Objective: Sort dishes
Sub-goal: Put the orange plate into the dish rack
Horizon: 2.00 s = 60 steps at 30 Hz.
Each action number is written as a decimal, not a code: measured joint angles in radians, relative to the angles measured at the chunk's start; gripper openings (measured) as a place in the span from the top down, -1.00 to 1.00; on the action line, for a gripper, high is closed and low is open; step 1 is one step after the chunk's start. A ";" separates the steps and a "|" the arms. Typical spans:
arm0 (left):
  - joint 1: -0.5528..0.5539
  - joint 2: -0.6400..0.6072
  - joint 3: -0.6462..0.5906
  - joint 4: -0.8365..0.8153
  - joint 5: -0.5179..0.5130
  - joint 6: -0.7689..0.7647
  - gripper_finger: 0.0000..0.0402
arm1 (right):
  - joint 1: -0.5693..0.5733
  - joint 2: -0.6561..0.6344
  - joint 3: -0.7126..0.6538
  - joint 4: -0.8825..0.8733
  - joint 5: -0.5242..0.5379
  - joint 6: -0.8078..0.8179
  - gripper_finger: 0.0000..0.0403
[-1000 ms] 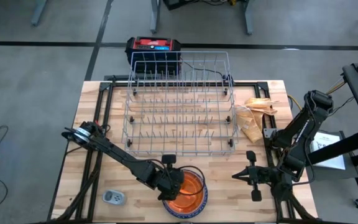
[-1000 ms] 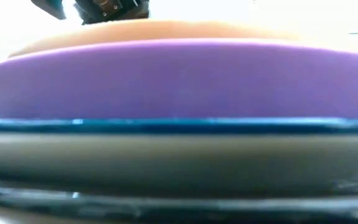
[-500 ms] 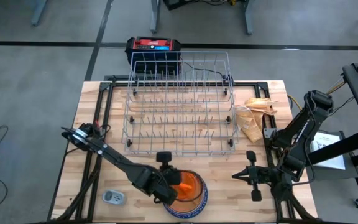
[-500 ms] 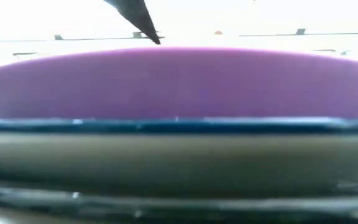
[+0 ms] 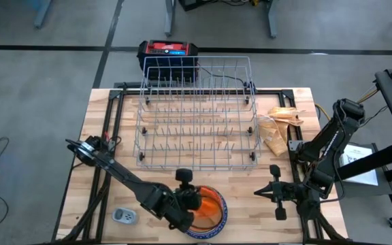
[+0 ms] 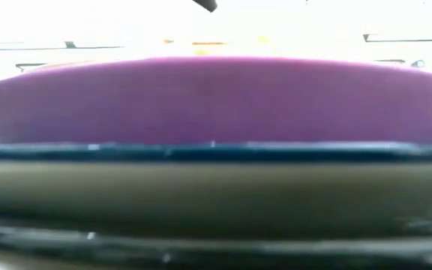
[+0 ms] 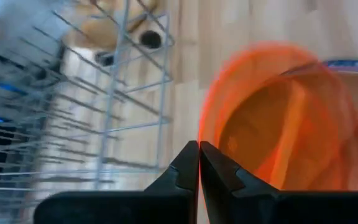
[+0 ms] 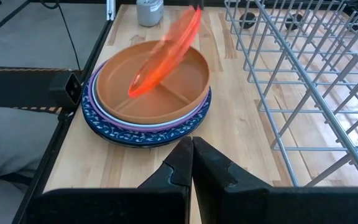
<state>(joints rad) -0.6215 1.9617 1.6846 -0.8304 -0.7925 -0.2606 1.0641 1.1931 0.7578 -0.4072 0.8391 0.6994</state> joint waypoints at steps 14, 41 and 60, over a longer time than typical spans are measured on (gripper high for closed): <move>-0.042 -0.017 0.039 0.003 -0.118 0.017 1.00 | 0.000 0.000 -0.001 -0.001 0.000 0.000 1.00; -0.116 -0.079 0.255 -0.199 -0.333 0.133 1.00 | 0.000 0.000 -0.001 -0.003 0.000 -0.001 1.00; -0.040 -0.097 0.608 -0.740 -0.482 0.215 1.00 | 0.000 0.000 -0.001 -0.004 0.000 -0.005 1.00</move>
<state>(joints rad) -0.6619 1.8645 2.2922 -1.5702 -1.2750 -0.0452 1.0641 1.1931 0.7567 -0.4110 0.8393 0.6943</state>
